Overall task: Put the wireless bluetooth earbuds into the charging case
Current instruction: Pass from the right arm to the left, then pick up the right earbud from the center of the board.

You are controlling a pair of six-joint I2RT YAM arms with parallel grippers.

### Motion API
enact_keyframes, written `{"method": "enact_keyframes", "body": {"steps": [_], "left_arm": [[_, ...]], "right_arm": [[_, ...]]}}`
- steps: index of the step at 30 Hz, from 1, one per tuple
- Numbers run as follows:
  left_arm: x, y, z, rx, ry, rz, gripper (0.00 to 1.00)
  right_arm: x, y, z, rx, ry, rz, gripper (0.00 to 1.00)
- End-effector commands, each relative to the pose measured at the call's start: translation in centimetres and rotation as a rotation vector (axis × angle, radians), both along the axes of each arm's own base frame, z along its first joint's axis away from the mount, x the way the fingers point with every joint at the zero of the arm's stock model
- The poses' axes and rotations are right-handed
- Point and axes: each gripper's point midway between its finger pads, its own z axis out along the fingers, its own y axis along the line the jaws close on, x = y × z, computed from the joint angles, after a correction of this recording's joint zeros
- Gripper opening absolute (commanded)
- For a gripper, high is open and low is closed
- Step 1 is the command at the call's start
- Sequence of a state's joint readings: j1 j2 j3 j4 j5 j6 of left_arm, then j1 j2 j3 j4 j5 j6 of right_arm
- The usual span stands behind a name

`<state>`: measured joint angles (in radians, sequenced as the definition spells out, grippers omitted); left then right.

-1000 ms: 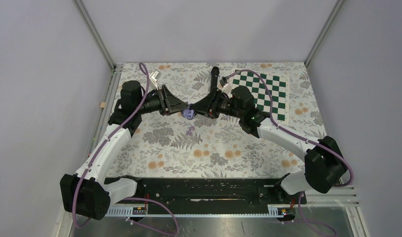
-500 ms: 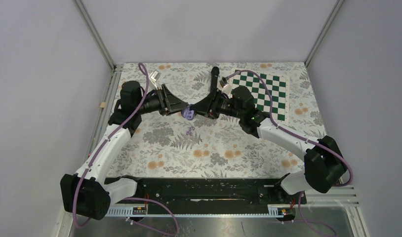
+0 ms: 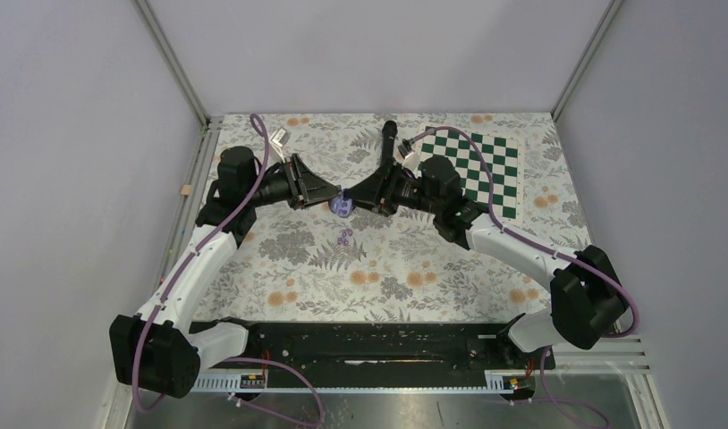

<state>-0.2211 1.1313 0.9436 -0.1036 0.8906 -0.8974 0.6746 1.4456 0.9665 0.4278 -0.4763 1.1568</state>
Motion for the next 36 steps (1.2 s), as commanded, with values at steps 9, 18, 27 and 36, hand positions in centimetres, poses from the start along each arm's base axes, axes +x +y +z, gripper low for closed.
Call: {"method": "enact_keyframes", "body": {"steps": [9,18,27,36], "left_arm": [[1.4,2.2,-1.2,0.125,-0.018,0.127,0.00],[2.0,5.4,-3.5,0.193,0.062,0.187,0.00],[0.9,7.5,-6.9,0.224,0.145,0.237,0.00],[0.5,7.8,-7.1,0.203,0.145,0.252,0.00]], "right_arm": [[0.9,-6.6,-1.1,-0.256,-0.147,-0.173,1.00],[-1.3,-10.3,-7.9,-0.760,-0.277,-0.135,0.97],[2.2,-5.1,-13.4,-0.957,-0.233,-0.032,0.60],[3.8,0.5,-17.6,-0.979,-0.215,0.139,0.54]]}}
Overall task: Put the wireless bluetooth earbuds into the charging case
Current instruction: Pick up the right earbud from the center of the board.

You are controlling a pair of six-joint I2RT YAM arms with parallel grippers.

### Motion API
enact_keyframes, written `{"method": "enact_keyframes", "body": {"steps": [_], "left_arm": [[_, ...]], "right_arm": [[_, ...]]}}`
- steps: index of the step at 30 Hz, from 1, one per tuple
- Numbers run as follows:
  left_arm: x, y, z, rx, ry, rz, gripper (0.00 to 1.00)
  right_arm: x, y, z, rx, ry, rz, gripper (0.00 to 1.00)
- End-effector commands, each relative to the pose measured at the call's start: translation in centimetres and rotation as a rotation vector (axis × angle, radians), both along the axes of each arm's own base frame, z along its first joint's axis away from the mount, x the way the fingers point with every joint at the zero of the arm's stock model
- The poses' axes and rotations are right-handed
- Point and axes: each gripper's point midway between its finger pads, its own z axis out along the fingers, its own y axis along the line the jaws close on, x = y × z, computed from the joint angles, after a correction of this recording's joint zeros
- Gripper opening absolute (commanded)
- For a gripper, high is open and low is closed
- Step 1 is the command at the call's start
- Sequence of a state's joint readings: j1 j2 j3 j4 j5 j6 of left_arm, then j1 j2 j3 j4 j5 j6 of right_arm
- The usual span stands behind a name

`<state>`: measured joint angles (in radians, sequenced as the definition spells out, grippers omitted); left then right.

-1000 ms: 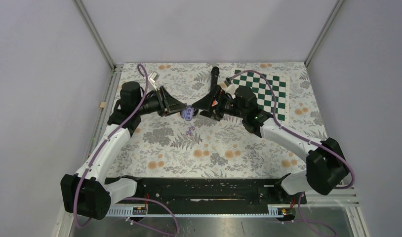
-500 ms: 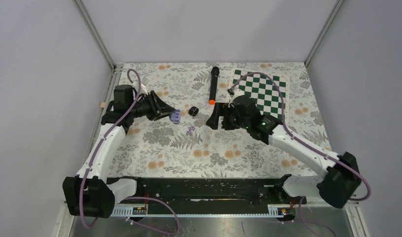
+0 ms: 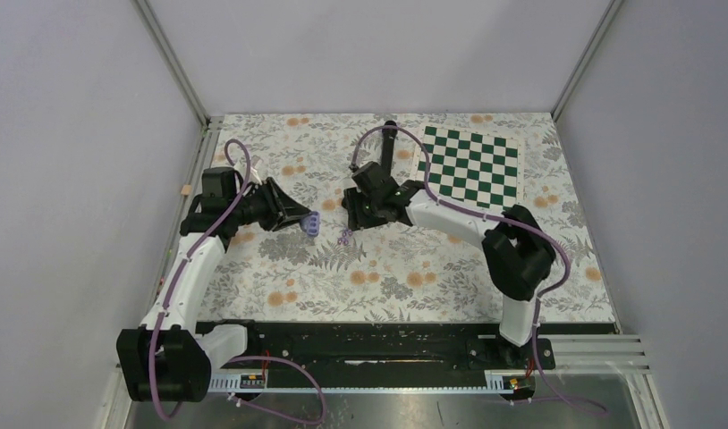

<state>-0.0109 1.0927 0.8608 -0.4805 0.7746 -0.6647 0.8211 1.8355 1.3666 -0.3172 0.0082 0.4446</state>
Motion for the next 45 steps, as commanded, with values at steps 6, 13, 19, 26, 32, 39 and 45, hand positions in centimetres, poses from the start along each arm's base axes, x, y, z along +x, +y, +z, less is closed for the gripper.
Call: {"method": "enact_keyframes", "body": {"steps": [6,13,19,26,32,39,45], "left_arm": [[0.4,0.9,2.2,-0.016,-0.092,0.034,0.00],[0.2,1.0,2.2,-0.023,-0.091,0.032,0.00],[0.1,0.9,2.3,-0.027,-0.094,0.025,0.00],[0.0,0.9,2.6,-0.032,-0.101,0.019,0.00],[0.0,0.8,2.6,-0.034,-0.102,0.016,0.00],[-0.2,0.5,2.7,-0.049,-0.098,-0.010,0.00],[-1.3,-0.9,3.9,-0.153,-0.123,-0.120,0.00]], "right_arm": [[1.2,3.4,-2.9,-0.016,0.066,0.074,0.50],[1.8,3.6,-5.0,-0.043,0.084,0.051,0.46],[2.4,3.5,-6.4,-0.084,0.094,0.032,0.40],[2.4,3.3,-7.3,-0.099,0.102,0.017,0.31],[2.2,3.0,-6.5,-0.088,0.085,0.026,0.20],[2.0,2.4,-3.3,-0.045,0.008,0.044,0.03],[-1.0,0.8,2.1,0.121,-0.138,0.153,0.02]]}}
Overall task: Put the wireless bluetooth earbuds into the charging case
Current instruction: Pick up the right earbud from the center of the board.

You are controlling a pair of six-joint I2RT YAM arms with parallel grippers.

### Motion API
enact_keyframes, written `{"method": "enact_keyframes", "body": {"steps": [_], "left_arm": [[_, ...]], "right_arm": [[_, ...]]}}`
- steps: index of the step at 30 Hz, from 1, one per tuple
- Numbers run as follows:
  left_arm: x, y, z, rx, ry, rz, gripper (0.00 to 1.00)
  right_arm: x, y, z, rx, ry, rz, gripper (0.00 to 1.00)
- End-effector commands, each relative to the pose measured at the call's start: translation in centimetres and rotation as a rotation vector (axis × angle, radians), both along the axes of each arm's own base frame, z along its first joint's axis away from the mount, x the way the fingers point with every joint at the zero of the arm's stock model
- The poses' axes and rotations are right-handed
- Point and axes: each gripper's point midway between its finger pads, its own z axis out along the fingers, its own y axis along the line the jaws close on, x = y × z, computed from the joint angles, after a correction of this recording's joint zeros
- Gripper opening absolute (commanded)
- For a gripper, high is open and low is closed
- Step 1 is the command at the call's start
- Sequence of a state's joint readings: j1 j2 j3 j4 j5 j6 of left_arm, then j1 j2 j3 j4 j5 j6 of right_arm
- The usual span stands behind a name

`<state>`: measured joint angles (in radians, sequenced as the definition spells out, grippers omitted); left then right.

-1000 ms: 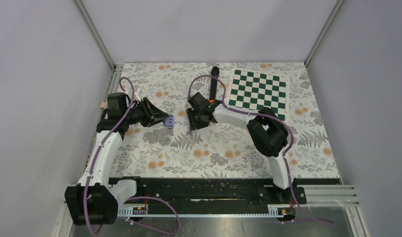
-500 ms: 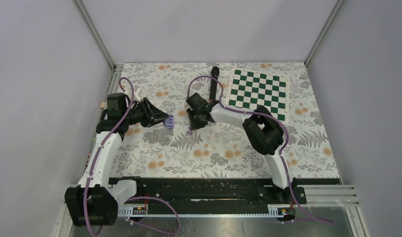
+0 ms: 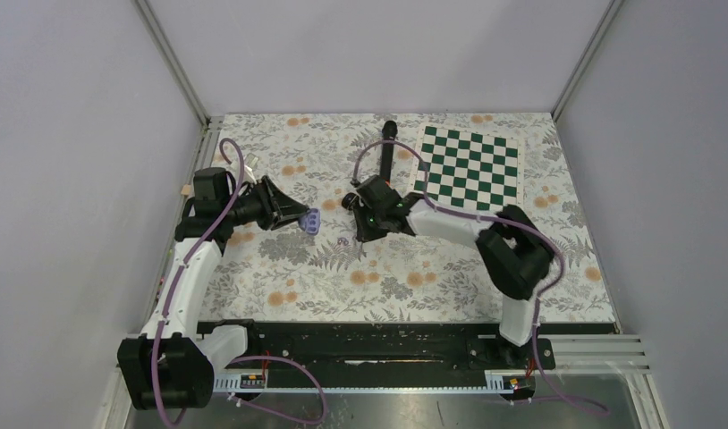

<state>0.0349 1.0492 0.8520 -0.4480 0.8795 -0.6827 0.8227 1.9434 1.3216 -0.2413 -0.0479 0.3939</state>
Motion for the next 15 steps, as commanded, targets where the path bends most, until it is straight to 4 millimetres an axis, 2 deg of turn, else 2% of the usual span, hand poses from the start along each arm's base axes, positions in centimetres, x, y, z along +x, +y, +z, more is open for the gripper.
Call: {"method": "enact_keyframes", "body": {"steps": [1,8,13,15], "left_arm": [[-0.8,-1.1,1.9,-0.082,-0.075,-0.104,0.00],[-2.8,-4.1,1.7,-0.102,-0.067,-0.263,0.00],[-2.7,-5.0,1.6,-0.076,-0.075,-0.280,0.00],[-2.6,-5.1,1.9,-0.070,-0.086,-0.279,0.00]], "right_arm": [[-0.6,-0.3,8.3,0.194,-0.225,0.088,0.02],[-3.9,-4.7,14.0,0.325,-0.490,0.154,0.02],[-5.8,-6.3,17.4,0.418,-0.609,0.183,0.01],[-6.4,-6.4,18.2,0.460,-0.653,0.212,0.01]]}}
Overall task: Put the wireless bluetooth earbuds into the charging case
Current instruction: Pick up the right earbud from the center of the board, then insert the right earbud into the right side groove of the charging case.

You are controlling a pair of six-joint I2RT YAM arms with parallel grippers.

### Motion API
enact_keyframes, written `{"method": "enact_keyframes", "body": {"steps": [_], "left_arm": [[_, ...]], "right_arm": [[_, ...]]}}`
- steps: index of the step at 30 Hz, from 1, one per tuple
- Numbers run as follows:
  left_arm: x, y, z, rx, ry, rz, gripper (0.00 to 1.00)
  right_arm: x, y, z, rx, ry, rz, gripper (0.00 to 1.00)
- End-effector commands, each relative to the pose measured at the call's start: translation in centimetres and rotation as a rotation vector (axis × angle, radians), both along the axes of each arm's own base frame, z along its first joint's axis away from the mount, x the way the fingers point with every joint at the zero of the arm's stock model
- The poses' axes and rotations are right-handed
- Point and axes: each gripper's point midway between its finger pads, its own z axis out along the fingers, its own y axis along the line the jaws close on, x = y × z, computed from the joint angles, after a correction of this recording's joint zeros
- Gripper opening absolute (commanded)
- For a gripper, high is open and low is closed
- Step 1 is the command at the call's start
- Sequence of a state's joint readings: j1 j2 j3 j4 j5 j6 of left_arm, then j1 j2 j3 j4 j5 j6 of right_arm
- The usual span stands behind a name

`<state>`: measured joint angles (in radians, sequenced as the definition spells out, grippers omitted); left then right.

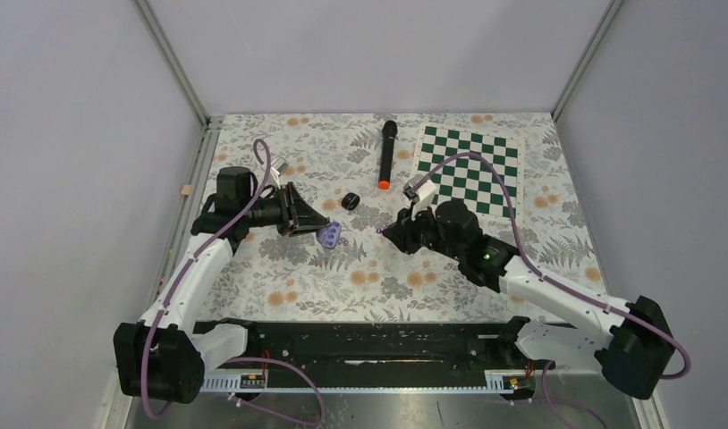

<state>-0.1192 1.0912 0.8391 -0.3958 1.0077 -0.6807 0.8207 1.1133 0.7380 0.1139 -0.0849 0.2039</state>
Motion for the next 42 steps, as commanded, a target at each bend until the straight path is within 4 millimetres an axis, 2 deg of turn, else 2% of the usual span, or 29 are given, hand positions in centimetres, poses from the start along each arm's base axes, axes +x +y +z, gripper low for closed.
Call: {"method": "enact_keyframes", "body": {"steps": [1,7,15,20,28,32,35,38,42], "left_arm": [[0.7,-0.4,1.7,-0.005,-0.092,-0.018,0.00],[0.7,-0.8,1.9,-0.005,-0.095,-0.032,0.00],[0.4,-0.9,2.1,-0.014,-0.095,-0.044,0.00],[0.3,-0.9,2.1,-0.015,-0.099,-0.049,0.00],[0.3,-0.8,2.0,-0.006,-0.103,-0.047,0.00],[0.0,-1.0,2.2,-0.021,-0.097,-0.069,0.00],[-0.4,-1.2,2.5,-0.042,-0.086,-0.100,0.00],[-0.5,-1.2,2.6,-0.040,-0.086,-0.106,0.00],[-0.8,-1.2,3.0,-0.055,-0.090,-0.123,0.00]], "right_arm": [[-0.7,0.4,3.5,0.114,-0.165,0.077,0.01],[-1.8,1.6,5.3,0.193,-0.208,0.168,0.01],[-1.9,3.9,8.5,0.286,-0.315,0.272,0.01],[-2.5,4.9,8.4,0.298,-0.291,0.333,0.01],[-1.4,3.9,5.7,0.231,-0.257,0.257,0.00],[-1.5,4.1,5.4,0.224,-0.249,0.263,0.00],[-0.8,4.4,5.9,0.214,-0.274,0.260,0.00],[-0.3,5.4,7.6,0.209,-0.310,0.293,0.00],[-0.2,6.6,8.7,0.159,-0.380,0.375,0.00]]}}
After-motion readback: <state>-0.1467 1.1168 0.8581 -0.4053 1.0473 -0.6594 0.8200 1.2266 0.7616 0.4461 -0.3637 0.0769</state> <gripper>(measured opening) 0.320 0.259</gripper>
